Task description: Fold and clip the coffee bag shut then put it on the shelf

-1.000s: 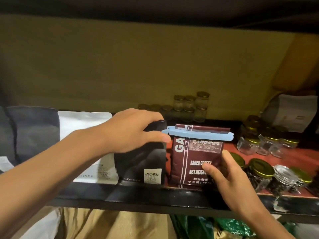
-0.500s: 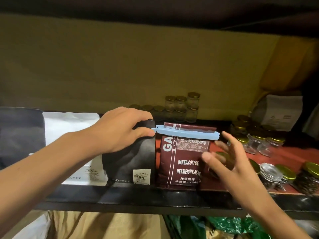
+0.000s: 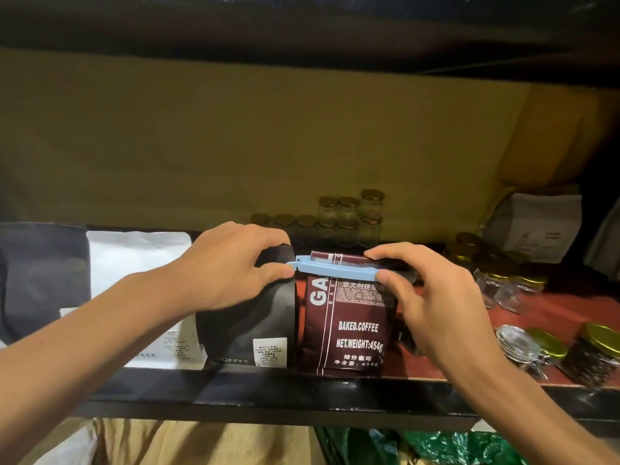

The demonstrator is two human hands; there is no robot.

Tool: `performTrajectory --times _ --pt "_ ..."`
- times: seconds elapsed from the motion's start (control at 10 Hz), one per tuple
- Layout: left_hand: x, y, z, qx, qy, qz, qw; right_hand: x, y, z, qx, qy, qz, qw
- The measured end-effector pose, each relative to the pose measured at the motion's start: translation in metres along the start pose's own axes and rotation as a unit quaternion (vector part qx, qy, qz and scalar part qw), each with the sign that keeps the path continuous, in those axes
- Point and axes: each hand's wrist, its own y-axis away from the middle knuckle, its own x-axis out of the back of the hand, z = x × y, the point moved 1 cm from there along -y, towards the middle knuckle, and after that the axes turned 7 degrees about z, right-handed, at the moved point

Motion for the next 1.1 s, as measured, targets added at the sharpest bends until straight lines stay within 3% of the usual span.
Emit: performTrajectory --times 0.2,0.6,0.8,1.1 --pt "0.001 0.002 0.004 0.011 0.011 -0.006 1.000 0.002 -0.005 -0.003 0.001 0.020 -0.040 0.999" --pt "0.000 0.003 0.009 0.011 0.000 -0.033 0.999 -0.010 0.007 -0.006 0.034 0.064 -0.006 0.997" --pt "0.006 0.009 0.008 -0.017 -0.018 -0.042 0.999 -0.009 0.013 -0.005 0.055 0.071 -0.026 0.996" --pt "-0.004 0.070 0.025 -0.064 -0.153 0.040 0.985 0.002 0.039 -0.024 0.088 0.206 -0.086 0.971"
